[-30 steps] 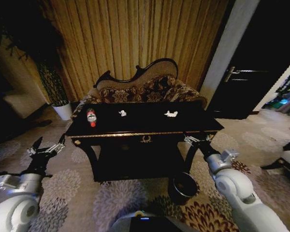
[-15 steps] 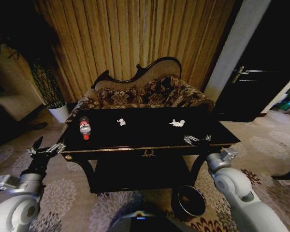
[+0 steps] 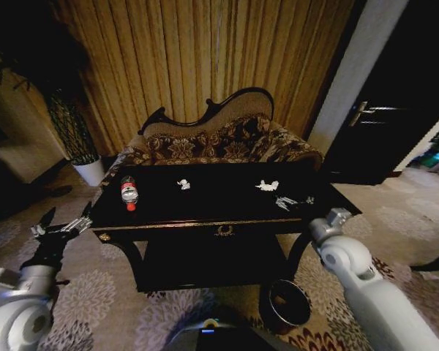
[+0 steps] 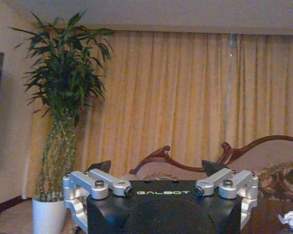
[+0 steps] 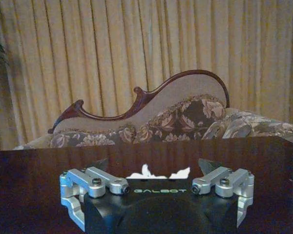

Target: Move to the front of the table and place the trash on the table into the trash bin.

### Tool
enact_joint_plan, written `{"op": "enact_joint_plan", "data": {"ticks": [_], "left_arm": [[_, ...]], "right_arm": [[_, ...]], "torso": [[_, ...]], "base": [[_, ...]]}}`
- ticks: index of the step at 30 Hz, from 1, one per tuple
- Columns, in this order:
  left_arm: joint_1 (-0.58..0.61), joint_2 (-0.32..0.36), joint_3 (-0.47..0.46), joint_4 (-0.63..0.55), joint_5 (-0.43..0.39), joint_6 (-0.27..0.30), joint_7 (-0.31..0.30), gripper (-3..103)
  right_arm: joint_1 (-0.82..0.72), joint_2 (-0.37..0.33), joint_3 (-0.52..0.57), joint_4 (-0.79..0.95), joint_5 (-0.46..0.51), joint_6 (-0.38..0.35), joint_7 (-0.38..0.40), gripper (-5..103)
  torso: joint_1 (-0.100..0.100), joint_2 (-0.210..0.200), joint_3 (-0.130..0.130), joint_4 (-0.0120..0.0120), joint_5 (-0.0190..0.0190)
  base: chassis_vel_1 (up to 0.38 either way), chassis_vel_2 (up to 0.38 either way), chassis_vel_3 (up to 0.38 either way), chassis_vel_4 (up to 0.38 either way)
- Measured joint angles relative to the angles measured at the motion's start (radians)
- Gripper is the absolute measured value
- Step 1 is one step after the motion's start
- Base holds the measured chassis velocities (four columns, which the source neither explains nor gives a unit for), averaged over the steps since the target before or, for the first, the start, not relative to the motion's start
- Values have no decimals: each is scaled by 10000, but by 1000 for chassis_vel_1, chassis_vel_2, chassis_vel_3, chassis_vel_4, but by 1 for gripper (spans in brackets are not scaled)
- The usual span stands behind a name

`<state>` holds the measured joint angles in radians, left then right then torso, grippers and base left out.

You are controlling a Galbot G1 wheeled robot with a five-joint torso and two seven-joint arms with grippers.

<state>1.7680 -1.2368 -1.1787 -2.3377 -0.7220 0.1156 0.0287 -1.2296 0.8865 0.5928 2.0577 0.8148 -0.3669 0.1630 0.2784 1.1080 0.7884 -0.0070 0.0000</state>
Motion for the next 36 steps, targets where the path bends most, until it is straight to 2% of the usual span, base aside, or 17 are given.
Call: {"op": "enact_joint_plan", "data": {"ticks": [2, 8, 10, 11, 16, 27, 36], "left_arm": [[35, -112, -81, -49, 19, 0, 0, 100], [28, -270, -78, -162, 159, 83, 0, 100], [-1, -354, -62, -227, 217, 173, -2, 100], [-1, -354, -62, -227, 217, 173, -2, 100], [7, -458, -77, -297, 278, 216, -16, 100], [38, -564, -145, -365, 329, 224, -29, 100], [20, -560, -123, -383, 328, 224, -34, 100]], "right_arm": [[687, -266, -411, -465, 163, -160, 58, 100], [1934, -488, -1120, -1118, 584, -707, 412, 100], [2736, -495, -1595, -1457, 1047, -1383, 858, 100], [2736, -495, -1595, -1457, 1047, -1383, 858, 100], [3779, -363, -2434, -2130, 1327, -2261, 1543, 100], [4392, 84, -3170, -2829, 1055, -2785, 2367, 100], [4558, 128, -3283, -3076, 1008, -2849, 2573, 100]], "torso": [[-1, 0, -1, -2, 0], [0, -1, 0, -2, 0], [0, -1, 0, 0, -1], [0, -1, 0, 0, -1], [0, -1, 0, -2, -1], [0, -1, 0, -2, -2], [0, -1, -1, -2, -2]], "base": [[0, 0, 0, 0], [0, 0, 0, 0], [0, 0, 0, 0], [0, 0, 0, 0], [0, 0, 0, 0], [0, 0, 0, 0], [0, 0, 0, 0]]}}
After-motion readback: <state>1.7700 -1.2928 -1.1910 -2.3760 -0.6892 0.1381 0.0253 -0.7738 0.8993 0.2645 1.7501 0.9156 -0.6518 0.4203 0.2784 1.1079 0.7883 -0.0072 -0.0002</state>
